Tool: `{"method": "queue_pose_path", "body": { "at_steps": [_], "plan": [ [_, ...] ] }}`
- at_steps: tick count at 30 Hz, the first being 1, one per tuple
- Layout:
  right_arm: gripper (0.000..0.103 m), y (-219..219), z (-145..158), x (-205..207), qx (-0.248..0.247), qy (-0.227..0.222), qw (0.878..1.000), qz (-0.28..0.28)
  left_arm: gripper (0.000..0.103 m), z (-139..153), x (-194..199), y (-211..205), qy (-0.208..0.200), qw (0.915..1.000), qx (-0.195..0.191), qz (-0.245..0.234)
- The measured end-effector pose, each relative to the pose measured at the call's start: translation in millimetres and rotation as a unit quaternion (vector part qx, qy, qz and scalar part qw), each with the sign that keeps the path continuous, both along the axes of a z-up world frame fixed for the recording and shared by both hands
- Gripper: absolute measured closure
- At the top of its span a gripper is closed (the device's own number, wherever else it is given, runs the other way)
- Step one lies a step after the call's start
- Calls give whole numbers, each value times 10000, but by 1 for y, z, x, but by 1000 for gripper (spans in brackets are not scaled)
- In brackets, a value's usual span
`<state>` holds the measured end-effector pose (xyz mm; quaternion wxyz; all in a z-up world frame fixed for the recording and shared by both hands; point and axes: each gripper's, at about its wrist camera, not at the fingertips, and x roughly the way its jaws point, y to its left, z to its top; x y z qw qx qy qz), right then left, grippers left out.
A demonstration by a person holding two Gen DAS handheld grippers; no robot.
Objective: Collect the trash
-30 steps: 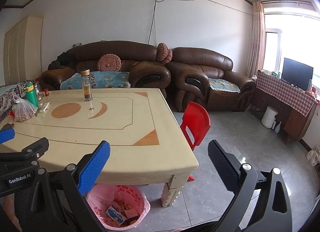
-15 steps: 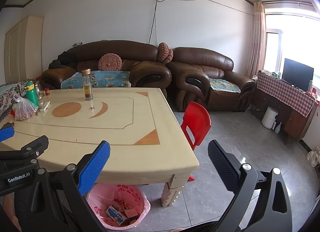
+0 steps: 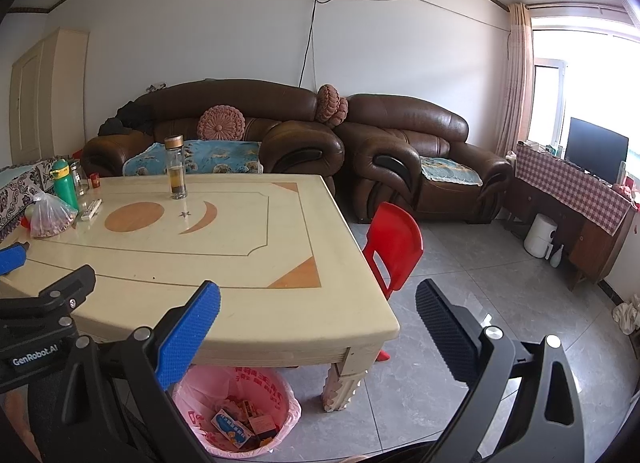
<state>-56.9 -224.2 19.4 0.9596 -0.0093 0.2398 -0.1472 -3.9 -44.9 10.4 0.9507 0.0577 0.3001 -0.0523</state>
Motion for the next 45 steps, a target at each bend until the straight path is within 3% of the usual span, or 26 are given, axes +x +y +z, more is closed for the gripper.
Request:
{"method": "queue_pose_path", "body": {
  "at_steps": [12, 17, 32, 38, 42, 45],
  "plan": [
    [7, -1, -1, -1, -62, -17, 10000, -6, 6, -1, 8, 11, 215, 9996, -159, 116],
    [7, -1, 0, -1, -79, -45, 10000, -22, 6, -7, 10, 11, 399, 9989, -193, -122],
    [7, -3, 2, -3, -102, -74, 9999, -12, 6, -5, -1, 0, 137, 9993, -20, -349],
    [7, -3, 2, -3, -62, -70, 10000, -7, 6, -8, 5, 1, 280, 9993, 32, -265],
    [7, -3, 4, -1, -16, -47, 10000, 7, 6, -16, 13, 2, 694, 9971, 133, -264],
    [7, -3, 3, 0, 10, -26, 10000, 51, 6, -16, 13, 6, 640, 9979, 63, -117]
  ]
}}
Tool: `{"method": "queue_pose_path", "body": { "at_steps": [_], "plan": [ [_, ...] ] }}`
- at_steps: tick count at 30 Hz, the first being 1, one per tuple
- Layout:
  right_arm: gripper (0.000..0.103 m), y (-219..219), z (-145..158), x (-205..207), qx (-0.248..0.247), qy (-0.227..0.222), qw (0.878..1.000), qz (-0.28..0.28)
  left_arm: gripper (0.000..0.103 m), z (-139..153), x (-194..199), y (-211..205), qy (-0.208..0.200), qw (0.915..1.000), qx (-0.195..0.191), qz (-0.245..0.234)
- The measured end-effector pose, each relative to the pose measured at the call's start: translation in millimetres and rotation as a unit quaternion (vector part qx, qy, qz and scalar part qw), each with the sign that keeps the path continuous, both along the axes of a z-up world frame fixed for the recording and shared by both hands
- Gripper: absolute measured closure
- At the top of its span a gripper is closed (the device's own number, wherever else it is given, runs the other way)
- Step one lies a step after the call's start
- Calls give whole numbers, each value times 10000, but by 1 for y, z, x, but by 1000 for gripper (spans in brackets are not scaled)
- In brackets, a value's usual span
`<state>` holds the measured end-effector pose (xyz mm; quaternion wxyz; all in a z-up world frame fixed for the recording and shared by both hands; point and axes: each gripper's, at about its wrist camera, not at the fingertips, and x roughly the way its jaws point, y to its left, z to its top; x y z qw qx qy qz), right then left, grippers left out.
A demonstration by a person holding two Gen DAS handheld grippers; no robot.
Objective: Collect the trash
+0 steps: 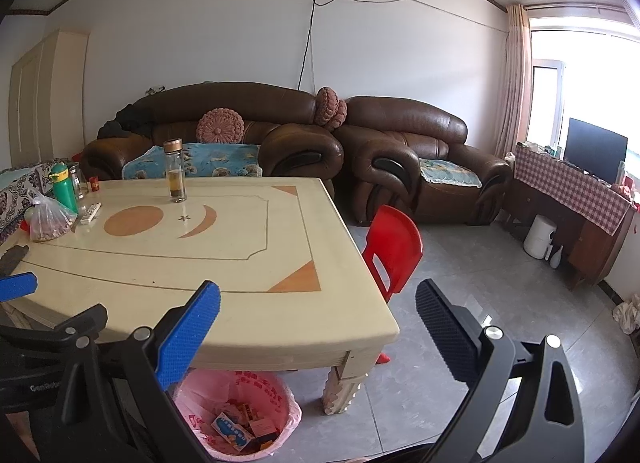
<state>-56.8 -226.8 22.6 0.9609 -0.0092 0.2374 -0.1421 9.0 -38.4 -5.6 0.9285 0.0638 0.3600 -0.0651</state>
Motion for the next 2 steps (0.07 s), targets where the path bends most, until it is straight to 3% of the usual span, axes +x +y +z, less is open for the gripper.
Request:
{"method": "queue_pose_path", "body": {
  "at_steps": [2],
  "plan": [
    [7, -1, 0, -1, 52, -52, 10000, 31, 6, 2, -2, 2, -101, 9999, -2, 44]
  ]
}}
